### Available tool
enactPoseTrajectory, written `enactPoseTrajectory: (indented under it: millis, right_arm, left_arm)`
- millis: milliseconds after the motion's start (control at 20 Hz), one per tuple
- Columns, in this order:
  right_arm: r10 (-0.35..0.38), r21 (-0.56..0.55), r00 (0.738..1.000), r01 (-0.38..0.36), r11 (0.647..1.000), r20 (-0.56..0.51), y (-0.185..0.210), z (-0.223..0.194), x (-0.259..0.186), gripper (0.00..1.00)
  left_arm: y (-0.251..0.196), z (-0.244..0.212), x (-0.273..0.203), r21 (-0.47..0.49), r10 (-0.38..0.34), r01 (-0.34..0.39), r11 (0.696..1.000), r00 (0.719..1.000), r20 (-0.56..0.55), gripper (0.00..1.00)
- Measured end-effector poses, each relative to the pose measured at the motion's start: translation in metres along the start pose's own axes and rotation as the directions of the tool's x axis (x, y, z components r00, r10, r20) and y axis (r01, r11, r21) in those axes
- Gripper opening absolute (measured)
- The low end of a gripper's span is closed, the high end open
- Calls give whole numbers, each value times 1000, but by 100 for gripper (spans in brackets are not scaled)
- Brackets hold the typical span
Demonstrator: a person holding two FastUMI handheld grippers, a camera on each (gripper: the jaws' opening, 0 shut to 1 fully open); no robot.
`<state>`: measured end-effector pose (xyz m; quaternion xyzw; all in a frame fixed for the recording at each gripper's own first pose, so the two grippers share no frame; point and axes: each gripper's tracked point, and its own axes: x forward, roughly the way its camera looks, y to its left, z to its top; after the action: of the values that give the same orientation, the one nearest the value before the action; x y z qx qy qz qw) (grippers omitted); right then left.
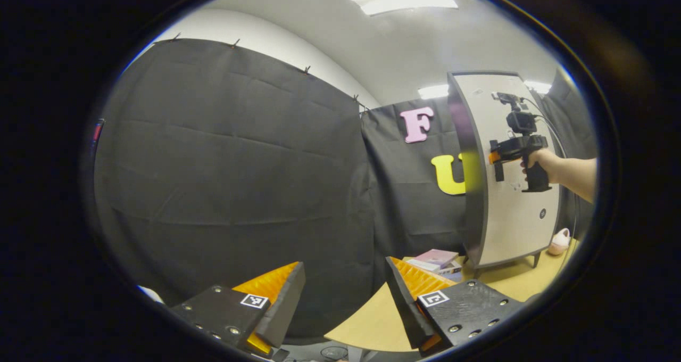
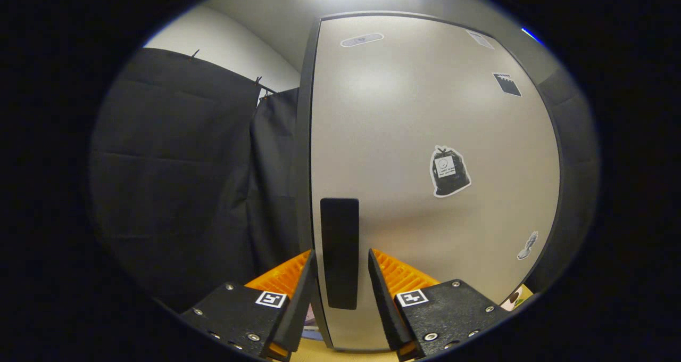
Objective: Open the cabinet door with the right hand, grasp the bottle in the cabinet with the left hand and place it on the coaster, then close the cabinet door with the right hand.
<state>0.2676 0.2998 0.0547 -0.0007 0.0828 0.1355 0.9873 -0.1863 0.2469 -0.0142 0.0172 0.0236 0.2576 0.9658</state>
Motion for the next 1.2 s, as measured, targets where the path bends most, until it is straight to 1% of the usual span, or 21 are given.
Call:
enactPoseTrajectory:
  millis: [50, 100, 150, 200, 250, 350, 500, 550, 600, 650, 700, 750, 800, 950, 1000, 1150, 1200]
  right_arm:
    - [-5, 6, 1000, 5, 1000, -16, 0, -3, 2, 56]
    - [8, 23, 1000, -7, 1000, -20, 2, -3, 3, 51]
    - [1, 39, 1000, 0, 999, -20, 3, -3, 4, 41]
    - [5, 36, 1000, -4, 999, -29, 2, -4, 5, 35]
    - [7, 25, 1000, -7, 1000, -30, 2, -3, 1, 28]
    - [20, 7, 999, -19, 1000, -43, 1, -5, 1, 22]
    - [56, 13, 997, -55, 998, -49, 5, -4, -8, 20]
    - [68, 11, 996, -68, 998, -50, 5, -3, -12, 19]
    - [80, 12, 996, -80, 997, -48, 6, -2, -16, 21]
    - [92, 15, 995, -92, 996, -45, 6, -2, -20, 21]
    - [104, 20, 994, -104, 994, -41, 7, -1, -25, 21]
    - [117, 21, 993, -116, 993, -36, 7, 0, -29, 21]
    - [129, 20, 991, -128, 992, -31, 7, 0, -33, 21]
    - [152, 26, 988, -151, 988, -30, 4, -2, -37, 21]
    - [156, 24, 987, -156, 988, -30, 4, -2, -38, 21]
    - [166, 23, 986, -165, 986, -31, 2, -3, -42, 21]
    - [168, 24, 985, -168, 986, -31, 1, -3, -44, 21]
  left_arm:
    - [0, -1, 0, -1, -1, 1, 1000, 1000, -1, 90]
    - [1, -2, 0, -1, -4, 4, 1000, 1000, -2, 90]
    - [2, -3, 1, -3, -7, 7, 1000, 1000, -3, 90]
    - [1, -4, 2, -6, -12, 12, 1000, 1000, -5, 86]
    - [0, -4, 2, -10, -20, 19, 1000, 1000, -6, 90]
    - [-3, -1, 2, -16, -34, 34, 999, 999, -3, 90]
    - [-18, 2, 9, -30, -73, 73, 997, 997, 3, 90]
    - [-28, 2, 14, -35, -93, 93, 995, 996, 4, 86]
    - [-38, 2, 20, -37, -112, 112, 993, 994, 5, 86]
    - [-46, 4, 23, -39, -127, 128, 991, 992, 8, 90]
    - [-52, 5, 24, -42, -144, 145, 989, 989, 12, 90]
    - [-60, 7, 24, -43, -162, 163, 986, 987, 15, 86]
    - [-68, 6, 24, -43, -181, 182, 982, 983, 17, 90]
    - [-95, 6, 29, -36, -240, 241, 970, 970, 22, 90]
    - [-103, 6, 29, -37, -258, 259, 965, 966, 26, 86]
    - [-121, 7, 30, -49, -308, 309, 950, 951, 31, 86]
    - [-129, 6, 31, -54, -322, 324, 945, 946, 32, 90]
